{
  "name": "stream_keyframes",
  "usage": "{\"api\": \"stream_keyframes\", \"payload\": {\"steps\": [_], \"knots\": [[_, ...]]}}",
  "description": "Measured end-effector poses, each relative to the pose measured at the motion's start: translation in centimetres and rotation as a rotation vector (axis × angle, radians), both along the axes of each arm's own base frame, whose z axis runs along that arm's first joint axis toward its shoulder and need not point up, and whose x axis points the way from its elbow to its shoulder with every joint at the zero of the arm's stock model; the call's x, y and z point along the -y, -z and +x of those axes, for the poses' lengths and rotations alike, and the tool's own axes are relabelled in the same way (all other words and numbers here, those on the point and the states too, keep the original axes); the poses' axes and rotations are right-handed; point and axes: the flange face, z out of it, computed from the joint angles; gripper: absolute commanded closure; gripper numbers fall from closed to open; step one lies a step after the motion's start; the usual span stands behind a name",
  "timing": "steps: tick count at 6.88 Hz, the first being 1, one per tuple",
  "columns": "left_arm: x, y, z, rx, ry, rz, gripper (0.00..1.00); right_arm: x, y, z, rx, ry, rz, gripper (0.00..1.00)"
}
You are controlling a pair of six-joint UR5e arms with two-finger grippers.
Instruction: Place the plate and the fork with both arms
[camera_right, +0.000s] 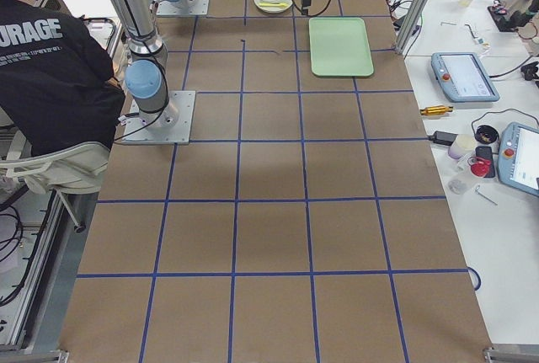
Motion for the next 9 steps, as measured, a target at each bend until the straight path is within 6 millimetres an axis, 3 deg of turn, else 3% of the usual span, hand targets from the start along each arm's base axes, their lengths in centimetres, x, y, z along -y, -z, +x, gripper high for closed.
{"api": "stream_keyframes", "payload": {"steps": [7,8,9], "knots": [[0.1,0.0,0.0,-0.003,0.0,-0.002,0.0,-0.4,0.2,0.4,0.002,0.005,0.016,0.0],[0.2,0.5,0.2,-0.002,-0.001,0.005,0.02,-0.4,0.2,0.4,0.001,0.005,0.016,0.0],[0.5,2.4,1.8,-0.001,-0.017,0.026,0.02,-0.4,0.2,0.5,0.001,0.004,0.016,0.0]]}}
